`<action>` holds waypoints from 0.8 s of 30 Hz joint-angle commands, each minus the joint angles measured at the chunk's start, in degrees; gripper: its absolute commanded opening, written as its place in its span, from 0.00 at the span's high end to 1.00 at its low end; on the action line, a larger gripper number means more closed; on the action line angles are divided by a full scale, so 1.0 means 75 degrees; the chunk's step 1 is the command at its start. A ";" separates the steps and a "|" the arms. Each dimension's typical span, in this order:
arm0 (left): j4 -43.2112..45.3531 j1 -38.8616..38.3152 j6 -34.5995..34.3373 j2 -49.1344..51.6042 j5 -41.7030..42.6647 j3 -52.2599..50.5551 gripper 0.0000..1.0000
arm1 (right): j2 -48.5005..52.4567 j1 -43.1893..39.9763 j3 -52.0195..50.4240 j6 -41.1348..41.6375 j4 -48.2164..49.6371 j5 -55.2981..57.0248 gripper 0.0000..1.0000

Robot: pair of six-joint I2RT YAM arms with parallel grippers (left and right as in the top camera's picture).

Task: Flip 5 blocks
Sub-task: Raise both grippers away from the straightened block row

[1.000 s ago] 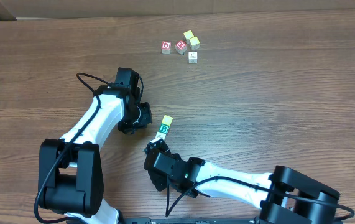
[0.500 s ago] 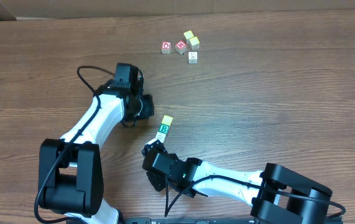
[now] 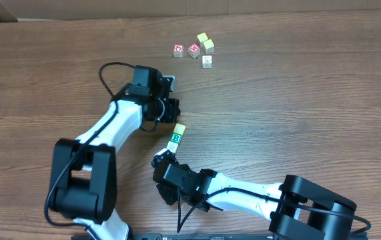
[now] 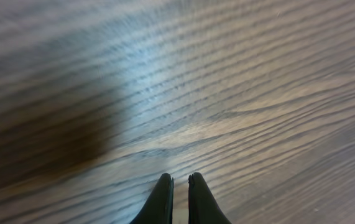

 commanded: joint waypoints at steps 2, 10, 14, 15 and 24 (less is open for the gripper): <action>0.0085 -0.0012 0.0283 0.0315 0.0012 0.0061 0.96 | 0.0055 0.0029 0.0146 -0.0058 0.0055 0.0256 0.96; 0.0181 -0.0012 0.0259 0.0315 0.0012 0.0061 0.96 | 0.0335 0.0020 0.0146 -0.0227 0.0434 0.0326 0.96; 0.0198 -0.0020 0.0254 0.0318 -0.0035 0.0061 0.96 | 0.0335 -0.0012 0.0146 -0.0256 0.0525 0.0787 0.96; 0.0178 -0.0020 0.0254 0.0318 -0.0038 0.0061 0.96 | 0.0335 -0.0017 0.0146 -0.0256 0.0542 0.0784 0.96; 0.0032 -0.0020 0.0251 0.0318 -0.0038 0.0064 0.96 | 0.0332 -0.0015 0.0154 -0.0254 0.0568 0.0743 0.96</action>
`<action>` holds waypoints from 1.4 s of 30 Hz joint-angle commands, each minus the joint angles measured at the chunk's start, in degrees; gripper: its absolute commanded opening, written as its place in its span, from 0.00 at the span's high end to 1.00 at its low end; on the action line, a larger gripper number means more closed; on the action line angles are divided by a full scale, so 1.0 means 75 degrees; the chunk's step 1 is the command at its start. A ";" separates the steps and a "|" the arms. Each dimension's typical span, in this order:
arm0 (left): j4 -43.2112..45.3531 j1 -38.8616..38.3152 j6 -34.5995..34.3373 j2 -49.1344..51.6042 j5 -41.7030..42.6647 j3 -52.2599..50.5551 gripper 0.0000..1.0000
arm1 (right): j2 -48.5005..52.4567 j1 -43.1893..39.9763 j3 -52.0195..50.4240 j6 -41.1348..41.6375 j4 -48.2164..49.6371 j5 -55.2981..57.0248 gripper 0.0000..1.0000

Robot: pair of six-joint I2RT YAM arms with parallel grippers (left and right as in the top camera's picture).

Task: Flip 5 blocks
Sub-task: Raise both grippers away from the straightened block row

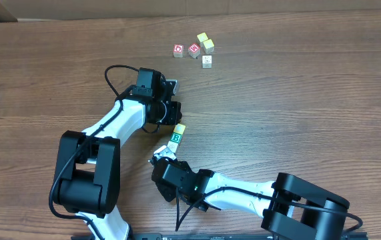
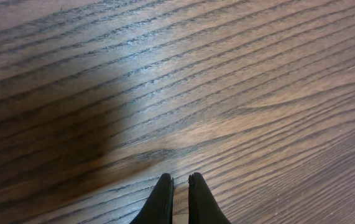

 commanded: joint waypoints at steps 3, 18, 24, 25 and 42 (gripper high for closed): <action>-0.0029 0.0073 -0.0020 0.0020 -0.0023 0.0189 0.96 | -0.0061 -0.0006 0.0245 -0.0058 0.0073 -0.0114 0.95; -0.3736 0.0428 -0.1472 -0.1343 -0.1754 0.1209 0.96 | -0.3876 -0.2063 0.0647 0.1113 -0.3013 0.0015 0.96; -0.3847 0.0254 -0.1492 -0.1279 -0.2218 0.0265 0.96 | -0.3657 -0.3920 0.0586 0.1107 -0.4371 -0.0458 0.96; -0.3762 0.0248 -0.1527 -0.1262 -0.2264 0.0108 0.96 | -0.3587 -0.4170 0.0568 0.1105 -0.4523 -0.0519 0.96; -0.2975 0.0058 -0.1399 -0.1259 -0.1938 -0.1137 0.96 | -0.2410 -0.5365 0.0443 0.1102 -0.4698 -0.0052 0.90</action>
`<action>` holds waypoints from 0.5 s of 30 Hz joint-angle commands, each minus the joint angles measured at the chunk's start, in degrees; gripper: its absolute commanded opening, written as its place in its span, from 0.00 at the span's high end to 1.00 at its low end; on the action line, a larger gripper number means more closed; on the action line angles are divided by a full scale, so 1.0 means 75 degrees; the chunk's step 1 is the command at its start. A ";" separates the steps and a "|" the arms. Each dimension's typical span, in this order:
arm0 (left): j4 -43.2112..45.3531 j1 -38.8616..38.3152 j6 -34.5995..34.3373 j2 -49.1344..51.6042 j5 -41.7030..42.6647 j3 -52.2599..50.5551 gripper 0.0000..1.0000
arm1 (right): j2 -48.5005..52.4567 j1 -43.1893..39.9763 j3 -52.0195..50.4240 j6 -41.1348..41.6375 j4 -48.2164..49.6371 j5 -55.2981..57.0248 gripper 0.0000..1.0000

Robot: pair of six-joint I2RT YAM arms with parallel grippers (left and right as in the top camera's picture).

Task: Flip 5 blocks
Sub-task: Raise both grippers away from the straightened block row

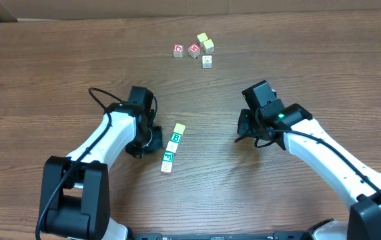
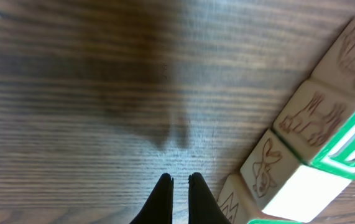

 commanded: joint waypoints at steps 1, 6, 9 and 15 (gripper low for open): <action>0.0131 -0.0152 0.0073 0.0055 0.0090 -0.0221 0.96 | 0.0117 -0.0055 -0.0041 0.0029 0.0052 0.0385 0.89; 0.0245 -0.0341 0.0119 0.0055 0.0629 -0.0251 0.96 | 0.0122 -0.0058 -0.0041 0.0029 0.0093 0.0647 0.89; 0.0350 -0.0399 0.0119 0.0055 0.0629 -0.0251 0.96 | 0.0122 -0.0058 -0.0041 0.0032 0.0090 0.0644 0.89; 0.0437 -0.0428 0.0122 0.0055 0.0653 -0.0251 0.96 | 0.0122 -0.0058 -0.0041 0.0029 0.0093 0.0647 0.89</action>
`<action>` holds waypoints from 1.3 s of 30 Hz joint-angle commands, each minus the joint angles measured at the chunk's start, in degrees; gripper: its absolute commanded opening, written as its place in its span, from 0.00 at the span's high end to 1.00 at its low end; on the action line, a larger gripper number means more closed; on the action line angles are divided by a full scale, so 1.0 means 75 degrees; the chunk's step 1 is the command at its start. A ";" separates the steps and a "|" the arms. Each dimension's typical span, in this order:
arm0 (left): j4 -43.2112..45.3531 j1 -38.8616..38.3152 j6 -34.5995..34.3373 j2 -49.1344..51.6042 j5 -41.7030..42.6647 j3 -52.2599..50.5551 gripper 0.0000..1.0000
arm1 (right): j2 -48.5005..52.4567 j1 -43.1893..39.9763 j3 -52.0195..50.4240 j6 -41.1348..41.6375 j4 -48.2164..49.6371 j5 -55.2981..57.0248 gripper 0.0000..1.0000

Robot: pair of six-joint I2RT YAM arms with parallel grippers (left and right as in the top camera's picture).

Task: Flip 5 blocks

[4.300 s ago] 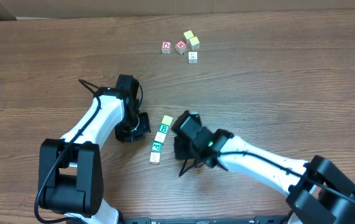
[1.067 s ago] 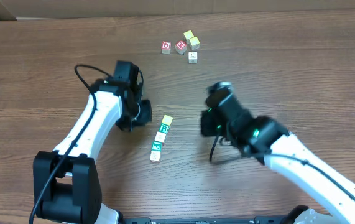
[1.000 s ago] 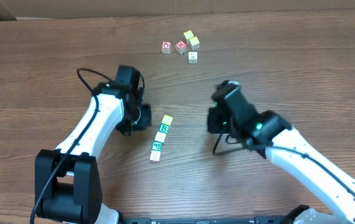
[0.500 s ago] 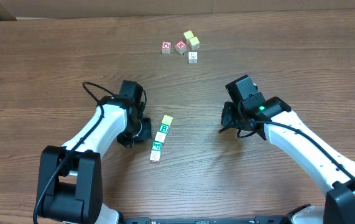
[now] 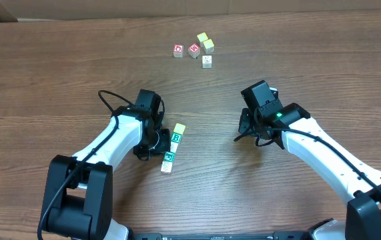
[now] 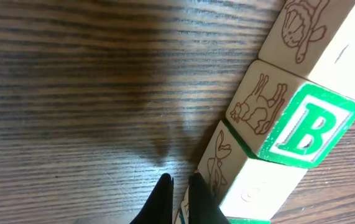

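Observation:
A slanted row of several wooden blocks [image 5: 171,147] lies at the table's middle, with a yellow-topped block at its upper end and a green B block [image 6: 296,128] below it. The side faces show brown animal drawings. My left gripper [image 5: 159,151] is shut and empty, low at the row's left side. Its right finger [image 6: 199,198] touches a block near the row's lower end. My right gripper [image 5: 251,131] hovers over bare table to the right, its jaws unclear from above.
A loose cluster of blocks sits at the back: two red-faced blocks [image 5: 186,50], two yellow-topped blocks [image 5: 205,42] and a white block [image 5: 207,61]. The wooden table [image 5: 323,73] runs on all round.
My left gripper has shifted right, from a little left of the row to right against its side. The blocks and my right arm look unmoved.
At first my left gripper was shut above the row's upper end and my right arm reached in from the front, covering the row's lower end. Later the right arm stood out on the right, the whole row showed, and my left gripper was beside it, now touching it.

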 commanded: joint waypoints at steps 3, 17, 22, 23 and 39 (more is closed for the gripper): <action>0.0067 -0.0067 0.0117 0.0055 0.0178 -0.0047 0.96 | 0.0003 -0.0047 -0.0041 0.0032 0.0029 0.0146 0.89; -0.0968 -0.0143 -0.0102 0.0055 -0.0166 -0.0047 0.96 | 0.0003 -0.0047 -0.0041 0.0029 -0.0114 0.0140 0.88; -0.1029 -0.0169 -0.0082 0.0055 -0.0227 -0.0047 0.96 | 0.0003 -0.0047 -0.0041 0.0032 -0.0122 0.0140 0.88; -0.0953 -0.0169 -0.0079 0.0055 -0.0303 -0.0047 0.96 | 0.0003 -0.0047 -0.0041 0.0032 -0.0137 0.0140 0.87; 0.0577 -0.0178 0.0781 0.0055 -0.0708 -0.0047 0.96 | 0.0003 -0.0047 -0.0041 0.0029 -0.0102 0.0143 0.83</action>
